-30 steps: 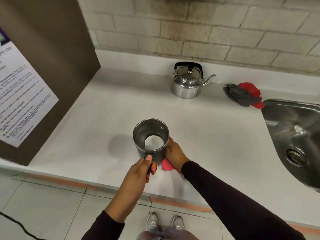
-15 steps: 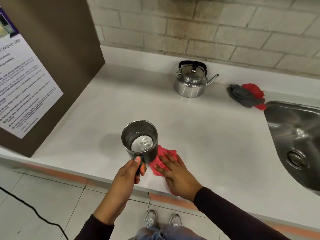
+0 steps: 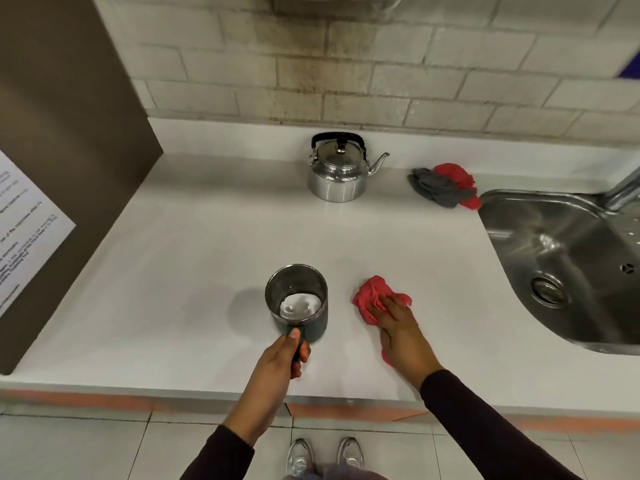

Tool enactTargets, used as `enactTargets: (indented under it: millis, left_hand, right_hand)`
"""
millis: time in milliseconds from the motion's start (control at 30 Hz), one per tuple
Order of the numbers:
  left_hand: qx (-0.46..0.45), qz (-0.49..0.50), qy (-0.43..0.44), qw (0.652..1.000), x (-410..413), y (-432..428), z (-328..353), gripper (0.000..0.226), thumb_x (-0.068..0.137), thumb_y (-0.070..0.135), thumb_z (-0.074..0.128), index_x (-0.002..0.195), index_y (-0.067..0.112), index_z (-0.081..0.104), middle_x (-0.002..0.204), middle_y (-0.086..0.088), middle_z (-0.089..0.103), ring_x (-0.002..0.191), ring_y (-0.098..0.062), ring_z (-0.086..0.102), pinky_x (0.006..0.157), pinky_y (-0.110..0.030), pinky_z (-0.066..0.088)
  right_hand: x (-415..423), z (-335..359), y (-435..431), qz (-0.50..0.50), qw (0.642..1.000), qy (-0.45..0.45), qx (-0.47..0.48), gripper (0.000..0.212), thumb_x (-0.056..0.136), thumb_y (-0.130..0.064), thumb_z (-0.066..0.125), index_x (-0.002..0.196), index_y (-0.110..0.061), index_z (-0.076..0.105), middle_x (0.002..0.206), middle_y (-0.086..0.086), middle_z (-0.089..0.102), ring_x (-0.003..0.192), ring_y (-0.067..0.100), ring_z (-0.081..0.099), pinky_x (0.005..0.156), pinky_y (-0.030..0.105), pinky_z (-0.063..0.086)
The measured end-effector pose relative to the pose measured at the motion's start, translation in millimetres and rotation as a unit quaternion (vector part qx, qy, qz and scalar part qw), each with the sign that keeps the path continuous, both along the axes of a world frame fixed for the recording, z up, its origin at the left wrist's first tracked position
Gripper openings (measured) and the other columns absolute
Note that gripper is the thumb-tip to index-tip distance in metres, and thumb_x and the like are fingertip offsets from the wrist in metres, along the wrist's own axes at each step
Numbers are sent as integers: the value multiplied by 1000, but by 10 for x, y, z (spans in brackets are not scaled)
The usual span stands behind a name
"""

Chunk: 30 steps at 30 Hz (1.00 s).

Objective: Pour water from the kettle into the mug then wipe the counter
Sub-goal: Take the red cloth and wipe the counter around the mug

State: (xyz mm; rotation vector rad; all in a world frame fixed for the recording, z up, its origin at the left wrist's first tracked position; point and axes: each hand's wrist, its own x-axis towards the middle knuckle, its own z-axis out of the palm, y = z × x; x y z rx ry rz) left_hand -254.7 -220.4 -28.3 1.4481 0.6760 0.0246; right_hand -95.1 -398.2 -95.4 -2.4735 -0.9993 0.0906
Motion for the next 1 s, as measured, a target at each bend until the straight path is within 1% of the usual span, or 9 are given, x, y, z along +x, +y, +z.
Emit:
enactTargets:
  millis: [100, 200, 300, 433, 500, 567, 700, 800, 1000]
  left_hand:
    - [-3, -12, 10, 1000, 79, -32, -63, 42, 98, 34, 35, 61, 19, 48, 67, 3, 48, 55, -6, 39, 63, -22, 36]
    - [-3, -26, 18, 1000, 127, -44, -124, 42, 98, 35, 35, 61, 20, 49, 66, 4, 49, 50, -3, 40, 64, -22, 39]
    - [14, -41, 18, 999, 153, -22, -156, 42, 97, 35, 36, 61, 21, 50, 61, 9, 51, 52, -3, 42, 65, -21, 41]
    - [33, -53, 12, 998, 146, 10, -175, 41, 98, 31, 37, 64, 18, 56, 66, 7, 58, 59, -7, 46, 67, -21, 44]
    - [36, -53, 4, 998, 121, 29, -178, 38, 98, 28, 40, 69, 17, 62, 67, 7, 65, 57, -3, 50, 66, -17, 48]
    - [51, -31, -12, 998, 84, 60, -179, 30, 96, 24, 45, 75, 16, 65, 66, 7, 67, 53, 0, 52, 62, -14, 50]
    - [128, 98, -66, 985, 18, 163, -120, 29, 94, 21, 49, 68, 16, 62, 56, 8, 60, 55, -5, 49, 60, -20, 43]
    - [104, 124, -116, 980, 97, 153, 60, 38, 95, 20, 49, 57, 18, 57, 53, 12, 56, 52, -1, 45, 57, -21, 38]
    - [81, 65, -173, 979, 622, -129, 424, 45, 93, 19, 51, 50, 25, 60, 47, 12, 54, 44, 1, 45, 47, -7, 38]
  right_hand:
    - [-26, 8, 32, -50, 998, 21, 37, 46, 84, 12, 50, 126, -5, 59, 132, 19, 55, 120, 39, 49, 105, 43, 39]
    - [-51, 102, 70, -118, 985, 82, 93, 40, 96, -5, 41, 129, -22, 56, 132, -4, 51, 124, 20, 44, 104, 17, 30]
    - [-90, 180, 96, -126, 984, 71, 103, 41, 95, -5, 40, 132, -17, 54, 137, 2, 50, 124, 21, 46, 106, 28, 36]
    - [-156, 268, 120, -138, 979, 72, 129, 43, 92, -4, 40, 128, -21, 53, 127, -1, 52, 107, 14, 54, 85, 15, 40]
    - [-185, 304, 133, -155, 973, 90, 149, 42, 91, -6, 39, 124, -26, 55, 122, -5, 52, 98, 0, 52, 75, -2, 36]
    - [-227, 350, 142, -175, 959, 117, 190, 39, 91, -9, 39, 118, -30, 57, 115, -8, 53, 93, -15, 51, 67, -8, 35]
    - [-296, 476, 158, -187, 925, 173, 280, 36, 91, -8, 44, 100, -40, 56, 104, -20, 61, 88, -26, 54, 65, -8, 37]
    - [-249, 564, 113, -189, 910, 213, 300, 31, 89, -14, 44, 95, -43, 52, 93, -31, 67, 79, -13, 65, 59, -2, 43]
    - [39, 740, -61, -188, 887, 246, 343, 18, 82, -36, 45, 98, -34, 55, 99, -12, 75, 75, 15, 74, 65, 29, 60]
